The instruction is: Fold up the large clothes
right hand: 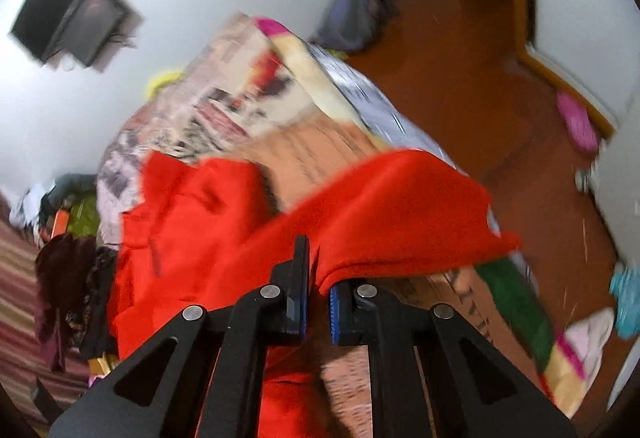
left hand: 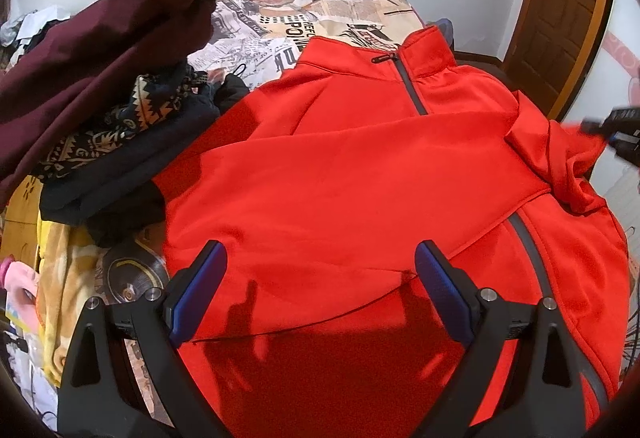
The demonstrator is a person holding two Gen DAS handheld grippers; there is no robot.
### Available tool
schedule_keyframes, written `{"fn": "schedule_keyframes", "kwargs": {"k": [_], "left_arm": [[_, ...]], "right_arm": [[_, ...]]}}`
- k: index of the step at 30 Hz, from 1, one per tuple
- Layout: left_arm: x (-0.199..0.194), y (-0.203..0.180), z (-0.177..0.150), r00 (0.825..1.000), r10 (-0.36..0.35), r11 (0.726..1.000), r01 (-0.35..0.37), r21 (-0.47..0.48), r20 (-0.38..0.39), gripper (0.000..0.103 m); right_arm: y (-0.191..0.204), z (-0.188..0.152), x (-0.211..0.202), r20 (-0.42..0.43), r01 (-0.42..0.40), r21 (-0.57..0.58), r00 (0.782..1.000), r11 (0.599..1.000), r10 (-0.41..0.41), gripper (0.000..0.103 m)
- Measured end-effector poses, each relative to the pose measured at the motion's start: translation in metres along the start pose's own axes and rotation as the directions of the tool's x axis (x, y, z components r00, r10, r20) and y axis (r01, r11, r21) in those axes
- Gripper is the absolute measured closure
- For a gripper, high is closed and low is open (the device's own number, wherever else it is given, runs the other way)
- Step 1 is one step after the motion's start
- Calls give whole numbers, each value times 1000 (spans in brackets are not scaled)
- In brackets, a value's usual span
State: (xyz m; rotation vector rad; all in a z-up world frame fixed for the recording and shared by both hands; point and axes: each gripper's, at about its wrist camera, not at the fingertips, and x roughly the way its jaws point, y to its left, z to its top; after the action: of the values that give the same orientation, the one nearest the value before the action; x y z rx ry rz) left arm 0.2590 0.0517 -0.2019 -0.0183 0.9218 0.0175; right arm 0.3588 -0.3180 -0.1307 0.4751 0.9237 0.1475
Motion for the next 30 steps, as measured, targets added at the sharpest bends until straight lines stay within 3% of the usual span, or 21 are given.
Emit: {"fn": "schedule_keyframes", "kwargs": {"k": [8,13,20,25,30], "left_arm": [[-14,9,0,999,-6,1000,7,-30,35,8],[-27,15,0,998,4,999,-2,-33,63,8],[-45,36,-5,995,32,998,-28,-51,97,8],[-53,53,-10,993,52,996,-44,-82,102,8],[-58,66,-17,993,62,992,-50,-118,102,8]], "right_arm": [[98,9,-69,124,-135,-240,978,961,168,97],[152,-6,-71,74,-234,-342,959,910,274,97],[208,-60,-27,-132,-319,-468,947,824,292,97],[226,-107,15,-316,-353,-520,925,777,209,97],[230,-145,48,-453,-373,-555,885,743,106,97]]}}
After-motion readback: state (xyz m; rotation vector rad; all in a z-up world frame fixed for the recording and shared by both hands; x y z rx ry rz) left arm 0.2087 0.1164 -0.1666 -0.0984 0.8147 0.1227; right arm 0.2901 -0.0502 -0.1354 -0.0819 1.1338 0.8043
